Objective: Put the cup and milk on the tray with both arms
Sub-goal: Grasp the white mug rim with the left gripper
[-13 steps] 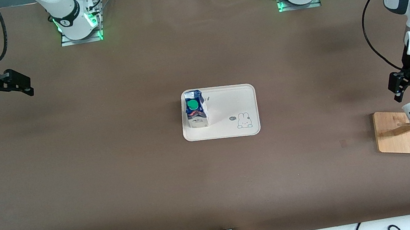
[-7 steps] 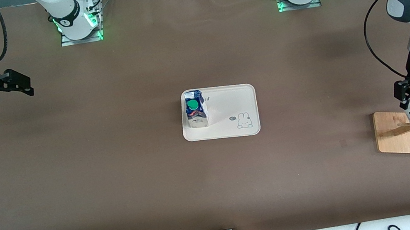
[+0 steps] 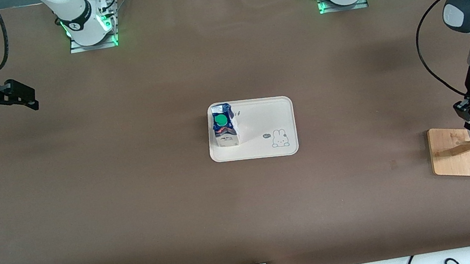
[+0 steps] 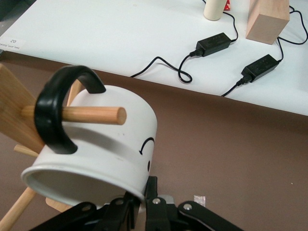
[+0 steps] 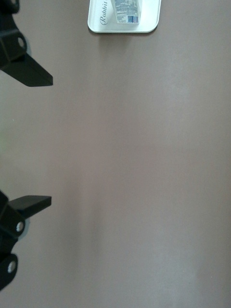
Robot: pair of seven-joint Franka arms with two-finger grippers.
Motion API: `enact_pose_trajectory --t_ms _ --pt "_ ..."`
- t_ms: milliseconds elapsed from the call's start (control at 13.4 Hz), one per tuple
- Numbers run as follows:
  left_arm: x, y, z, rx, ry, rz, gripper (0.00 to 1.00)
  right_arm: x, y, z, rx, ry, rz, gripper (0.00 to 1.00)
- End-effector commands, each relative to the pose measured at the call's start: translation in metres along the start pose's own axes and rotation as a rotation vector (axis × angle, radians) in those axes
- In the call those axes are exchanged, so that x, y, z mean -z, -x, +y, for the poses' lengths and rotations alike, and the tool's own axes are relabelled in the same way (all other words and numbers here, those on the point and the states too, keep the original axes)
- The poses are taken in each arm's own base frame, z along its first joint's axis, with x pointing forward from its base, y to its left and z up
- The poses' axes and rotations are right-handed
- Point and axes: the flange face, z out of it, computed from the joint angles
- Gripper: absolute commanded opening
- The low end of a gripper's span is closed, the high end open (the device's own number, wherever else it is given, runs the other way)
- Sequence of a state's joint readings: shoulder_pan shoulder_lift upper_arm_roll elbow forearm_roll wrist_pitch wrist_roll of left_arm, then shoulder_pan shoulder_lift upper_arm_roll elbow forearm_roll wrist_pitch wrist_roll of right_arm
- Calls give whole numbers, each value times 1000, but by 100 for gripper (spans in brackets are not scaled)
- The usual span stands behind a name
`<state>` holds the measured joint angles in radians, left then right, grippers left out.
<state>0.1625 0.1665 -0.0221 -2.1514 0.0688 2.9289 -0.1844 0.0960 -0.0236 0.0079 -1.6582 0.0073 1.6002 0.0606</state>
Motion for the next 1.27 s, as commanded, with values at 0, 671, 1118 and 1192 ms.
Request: enact_pose_trajectory --t_ms 0,671,1118,1192 --pt "0 -7 0 -4 3 13 0 7 2 0 -6 6 1 100" --pt "34 -17 35 -46 39 23 0 7 0 0 -8 4 7 100" --pt "85 -21 102 -135 70 -91 0 7 0 1 -9 4 9 100" --pt "95 -28 117 -153 74 -117 0 7 0 1 -9 4 7 100"
